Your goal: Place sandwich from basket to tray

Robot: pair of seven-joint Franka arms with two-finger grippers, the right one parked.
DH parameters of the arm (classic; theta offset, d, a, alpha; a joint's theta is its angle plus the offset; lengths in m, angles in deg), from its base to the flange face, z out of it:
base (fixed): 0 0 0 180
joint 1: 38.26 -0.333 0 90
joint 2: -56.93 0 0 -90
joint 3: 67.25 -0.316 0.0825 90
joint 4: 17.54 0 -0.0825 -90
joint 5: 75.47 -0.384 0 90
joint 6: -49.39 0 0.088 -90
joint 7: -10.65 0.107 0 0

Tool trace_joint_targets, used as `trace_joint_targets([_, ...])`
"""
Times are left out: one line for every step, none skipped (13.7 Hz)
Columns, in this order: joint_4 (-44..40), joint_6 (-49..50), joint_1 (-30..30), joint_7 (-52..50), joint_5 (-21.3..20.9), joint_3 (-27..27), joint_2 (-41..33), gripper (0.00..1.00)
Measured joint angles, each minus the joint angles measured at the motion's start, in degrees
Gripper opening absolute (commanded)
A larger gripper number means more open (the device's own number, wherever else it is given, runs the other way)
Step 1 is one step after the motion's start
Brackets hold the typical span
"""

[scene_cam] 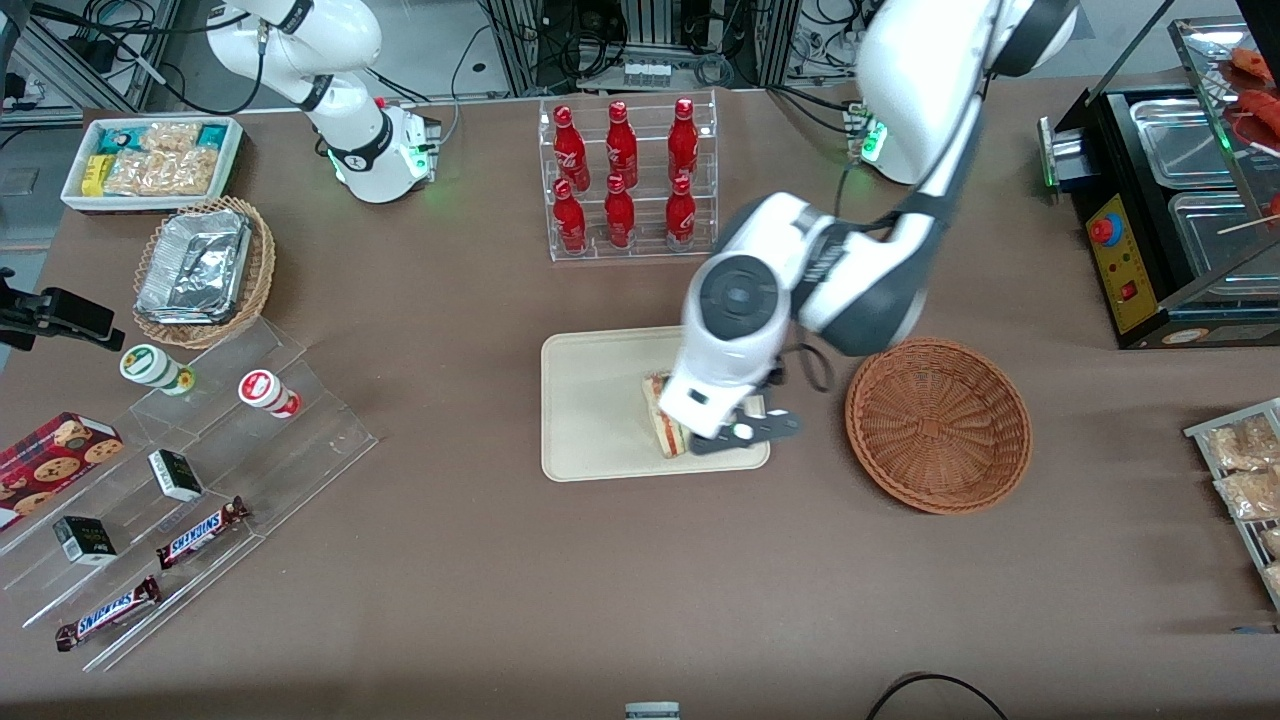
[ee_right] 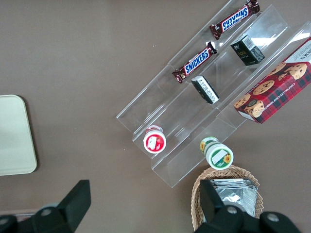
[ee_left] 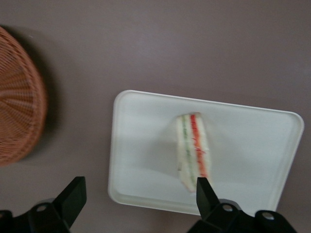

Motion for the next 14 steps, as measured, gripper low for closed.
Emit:
trace_joint_targets([1.84, 0.70, -1.93, 2.80, -0.63, -0.14, -1.72, 1.00])
trace_joint_targets([4.22, 0.80, -4.10, 6.43, -1.27, -0.23, -3.68, 1.00])
trace_joint_targets([6.64, 0.81, -6.44, 10.55, -1.46, -0.31, -5.74, 1.00])
trace_joint_targets([8.99, 0.83, -8.85, 14.57, -1.49, -0.37, -7.76, 1.00])
trace_joint_targets([11.17, 0.83, -11.13, 18.32, -1.49, -0.40, -9.66, 1.00])
trace_joint_targets([13.31, 0.83, -13.20, 21.83, -1.49, -0.41, -11.52, 1.00])
trace_joint_targets([15.37, 0.82, -14.94, 24.61, -1.49, -0.41, -13.29, 1.00])
trace_joint_targets([17.40, 0.82, -16.32, 26.58, -1.49, -0.41, -15.03, 1.00])
trace_joint_targets([19.45, 0.80, -17.45, 28.06, -1.49, -0.41, -16.95, 1.00])
trace_joint_targets([20.95, 0.80, -18.29, 29.77, -1.49, -0.41, -18.54, 1.00])
trace_joint_targets([22.10, 0.83, -19.11, 31.93, -1.49, -0.42, -19.96, 1.00])
trace_joint_targets([22.99, 0.83, -19.96, 33.59, -1.50, -0.48, -21.15, 1.00])
trace_joint_targets([23.70, 0.84, -21.06, 35.08, -1.50, -0.49, -22.20, 1.00])
trace_joint_targets([24.31, 0.97, -22.21, 36.78, -1.50, -0.50, -23.17, 1.00])
